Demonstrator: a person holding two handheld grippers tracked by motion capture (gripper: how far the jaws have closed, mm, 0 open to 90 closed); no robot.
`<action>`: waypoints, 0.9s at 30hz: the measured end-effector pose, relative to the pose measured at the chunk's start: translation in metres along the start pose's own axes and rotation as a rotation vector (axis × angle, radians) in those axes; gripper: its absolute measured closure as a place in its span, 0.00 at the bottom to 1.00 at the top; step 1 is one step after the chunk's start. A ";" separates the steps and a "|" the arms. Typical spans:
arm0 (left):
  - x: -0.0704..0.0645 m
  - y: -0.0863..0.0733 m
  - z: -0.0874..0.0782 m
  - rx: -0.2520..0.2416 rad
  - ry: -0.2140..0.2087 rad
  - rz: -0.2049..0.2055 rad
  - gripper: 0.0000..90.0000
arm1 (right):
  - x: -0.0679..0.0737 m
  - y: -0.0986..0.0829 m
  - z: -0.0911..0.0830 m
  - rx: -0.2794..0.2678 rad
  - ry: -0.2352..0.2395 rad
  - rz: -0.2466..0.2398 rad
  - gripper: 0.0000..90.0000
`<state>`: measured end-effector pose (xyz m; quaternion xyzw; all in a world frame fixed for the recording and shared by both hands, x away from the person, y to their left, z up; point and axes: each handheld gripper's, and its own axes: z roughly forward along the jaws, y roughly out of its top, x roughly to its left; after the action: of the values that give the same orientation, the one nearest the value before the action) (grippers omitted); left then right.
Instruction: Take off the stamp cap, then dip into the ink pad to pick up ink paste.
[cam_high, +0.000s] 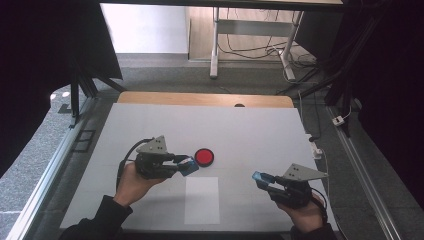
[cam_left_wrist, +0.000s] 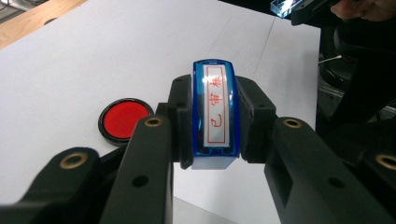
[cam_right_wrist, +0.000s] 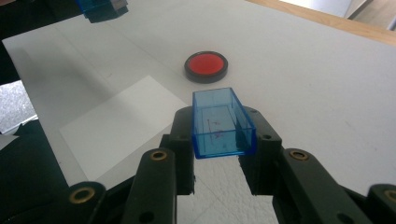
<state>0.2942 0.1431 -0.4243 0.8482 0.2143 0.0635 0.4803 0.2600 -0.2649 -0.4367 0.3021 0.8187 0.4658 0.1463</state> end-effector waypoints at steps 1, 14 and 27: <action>0.000 0.000 0.000 0.000 0.001 0.000 0.78 | -0.001 -0.001 -0.002 0.002 -0.008 0.006 0.76; 0.003 0.001 0.000 0.002 0.007 -0.012 0.78 | -0.010 -0.018 -0.021 0.003 -0.063 0.095 0.76; 0.009 0.009 0.003 0.010 0.025 -0.014 0.78 | -0.013 -0.027 -0.026 0.023 -0.063 0.107 0.76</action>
<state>0.3058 0.1402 -0.4192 0.8481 0.2262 0.0696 0.4740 0.2472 -0.3011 -0.4465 0.3617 0.8016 0.4538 0.1436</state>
